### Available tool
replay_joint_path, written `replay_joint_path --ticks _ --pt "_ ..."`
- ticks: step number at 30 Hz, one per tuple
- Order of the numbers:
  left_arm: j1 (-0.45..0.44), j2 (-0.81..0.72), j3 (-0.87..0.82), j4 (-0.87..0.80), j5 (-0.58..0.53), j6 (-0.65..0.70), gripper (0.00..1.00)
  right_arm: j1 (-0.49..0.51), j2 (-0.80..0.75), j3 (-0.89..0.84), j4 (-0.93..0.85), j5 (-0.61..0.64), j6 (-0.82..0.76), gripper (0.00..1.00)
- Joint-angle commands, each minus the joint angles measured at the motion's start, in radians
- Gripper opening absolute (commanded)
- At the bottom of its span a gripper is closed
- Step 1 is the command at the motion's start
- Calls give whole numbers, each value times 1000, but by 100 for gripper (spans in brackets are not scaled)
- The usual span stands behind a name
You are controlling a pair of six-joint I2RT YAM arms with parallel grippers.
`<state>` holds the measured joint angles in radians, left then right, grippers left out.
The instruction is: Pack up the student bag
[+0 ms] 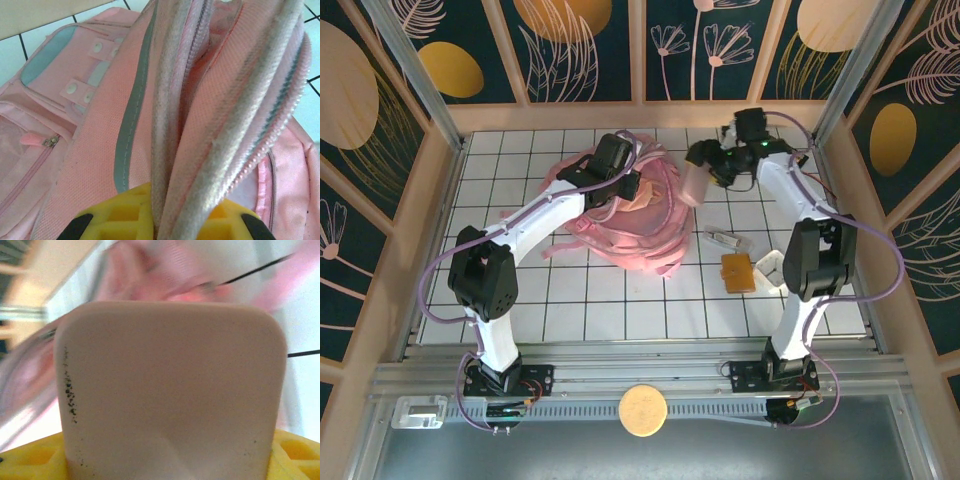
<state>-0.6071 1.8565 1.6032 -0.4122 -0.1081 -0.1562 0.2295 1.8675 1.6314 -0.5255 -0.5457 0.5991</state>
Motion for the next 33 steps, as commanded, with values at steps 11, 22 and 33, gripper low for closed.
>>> replay_joint_path --ticks 11,22,33 --pt "-2 -6 124 87 84 -48 0 201 352 25 589 -148 508 60" --pt "-1 6 114 77 20 -23 0 231 257 30 383 -80 348 99" --pt "-1 49 120 60 117 -70 99 170 -183 -320 159 80 205 99"
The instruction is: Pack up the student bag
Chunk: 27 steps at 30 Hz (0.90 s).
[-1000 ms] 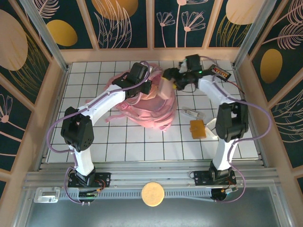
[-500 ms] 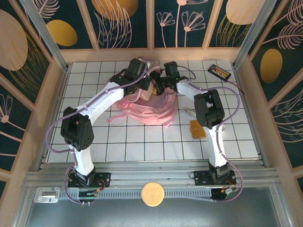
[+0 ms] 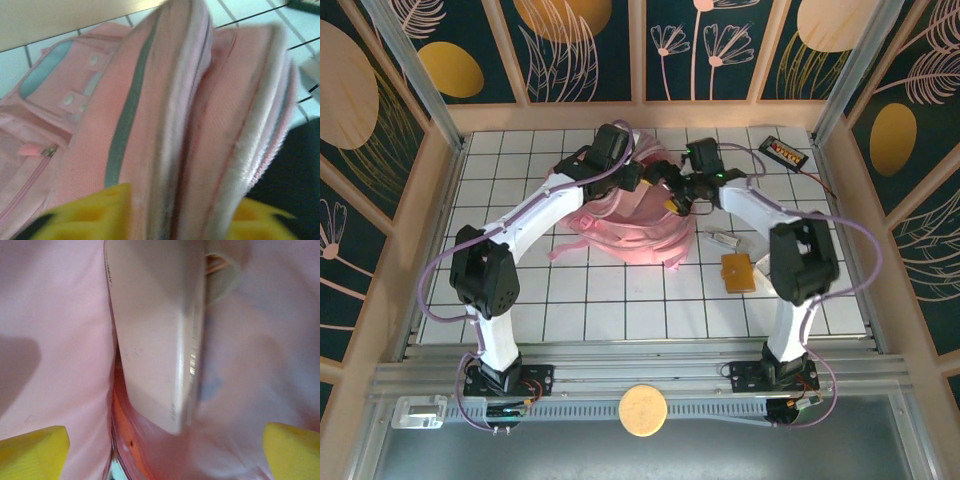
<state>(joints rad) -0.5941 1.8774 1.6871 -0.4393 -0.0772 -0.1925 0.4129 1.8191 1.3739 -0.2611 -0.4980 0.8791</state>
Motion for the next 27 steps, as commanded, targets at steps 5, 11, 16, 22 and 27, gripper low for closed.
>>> replay_joint_path --ticks 5,11,16,22,27 --pt "-13 -115 -125 119 29 -70 99 -109 -403 -291 -109 127 -83 99" --pt "155 -274 -361 75 181 -369 99 -78 -462 -297 -114 92 -141 99" --pt "339 -381 -655 320 389 -583 99 58 -307 -150 -184 148 -207 99" --pt "405 -294 -682 431 491 -679 93 85 -221 -136 -137 154 -171 99" --pt "412 -212 -646 476 514 -720 82 91 -230 -130 -176 181 -191 93"
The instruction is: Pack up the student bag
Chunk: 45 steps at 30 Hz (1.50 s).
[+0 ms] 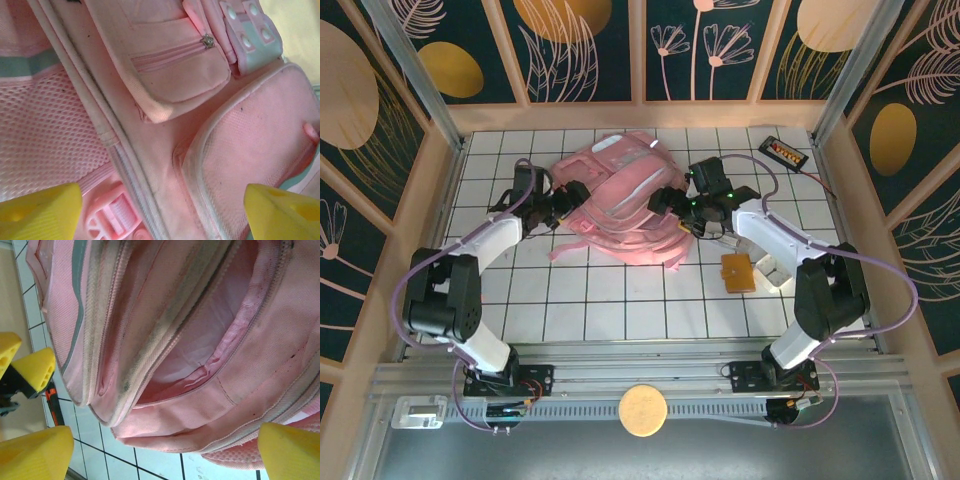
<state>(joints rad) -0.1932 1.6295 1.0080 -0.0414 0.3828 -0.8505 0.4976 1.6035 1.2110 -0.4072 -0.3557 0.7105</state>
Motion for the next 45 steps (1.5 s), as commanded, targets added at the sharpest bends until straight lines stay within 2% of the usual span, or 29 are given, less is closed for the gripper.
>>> replay_joint_path --ticks 1,6,9,12,13,14,16,20,21,23,25,31,32,35,38,39,41,43,45 --pt "12 52 42 74 52 -65 81 6 -17 32 -39 45 -27 91" --pt "31 125 55 46 29 -80 75 -2 -30 45 -67 63 -43 91" --pt "52 147 36 105 32 -119 72 -6 -32 59 -76 65 -50 87" --pt "59 200 62 159 56 -147 67 -7 -43 68 -79 78 -68 87" --pt "58 221 79 168 68 -151 64 -7 -51 67 -77 86 -75 89" --pt "59 240 98 182 80 -156 60 -4 -69 60 -67 98 -83 98" --pt "59 266 122 211 97 -176 51 0 -124 18 -5 112 -82 99" --pt "50 266 124 242 125 -199 23 0 -230 -95 165 40 -68 99" --pt "45 257 113 250 126 -208 16 1 -218 -85 140 16 -69 99" --pt "30 231 80 281 133 -239 12 27 -152 -18 33 -20 -107 98" --pt "17 197 37 319 130 -277 10 68 -91 26 -65 22 -118 95" --pt "-18 91 -81 372 116 -345 9 55 -38 -114 132 27 -26 76" --pt "-23 70 -97 372 114 -351 9 14 0 -108 157 24 -33 72" --pt "-35 12 -145 374 105 -374 8 -65 100 -51 190 16 -60 46" --pt "-52 -38 -182 378 87 -403 8 -164 170 40 215 7 -112 13" --pt "-63 -49 -187 380 83 -414 7 -193 202 97 204 -7 -140 9" --pt "-88 -61 -189 389 73 -442 7 -233 262 208 162 -48 -190 12" --pt "-110 -70 -188 412 55 -487 7 -247 286 293 87 -54 -231 37" --pt "-135 -85 -179 426 13 -536 7 -232 240 289 31 -15 -250 66"
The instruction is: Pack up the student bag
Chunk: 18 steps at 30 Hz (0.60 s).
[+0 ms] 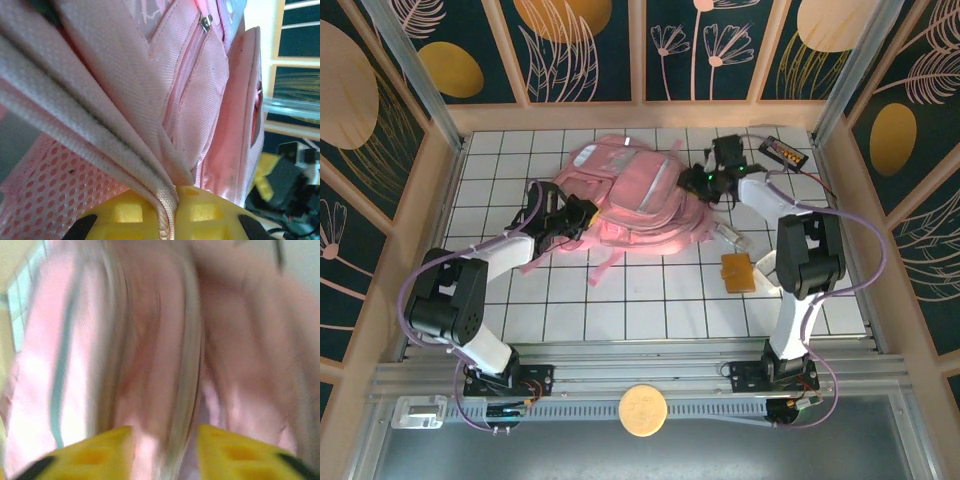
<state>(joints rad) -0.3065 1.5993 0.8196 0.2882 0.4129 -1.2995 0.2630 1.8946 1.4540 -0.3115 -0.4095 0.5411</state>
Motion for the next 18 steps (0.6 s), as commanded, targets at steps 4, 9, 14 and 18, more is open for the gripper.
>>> replay_joint_path --ticks 4,9,14,18 --pt "-56 -67 24 114 -85 -168 6 89 -237 -60 -180 200 -95 83" --pt "-77 -65 39 126 -135 -229 5 350 -416 -181 -275 358 -26 75" --pt "-95 -44 71 110 -138 -236 5 531 -393 -243 -213 419 49 63" --pt "-103 -42 78 100 -139 -239 4 560 -331 -251 -129 422 61 58"
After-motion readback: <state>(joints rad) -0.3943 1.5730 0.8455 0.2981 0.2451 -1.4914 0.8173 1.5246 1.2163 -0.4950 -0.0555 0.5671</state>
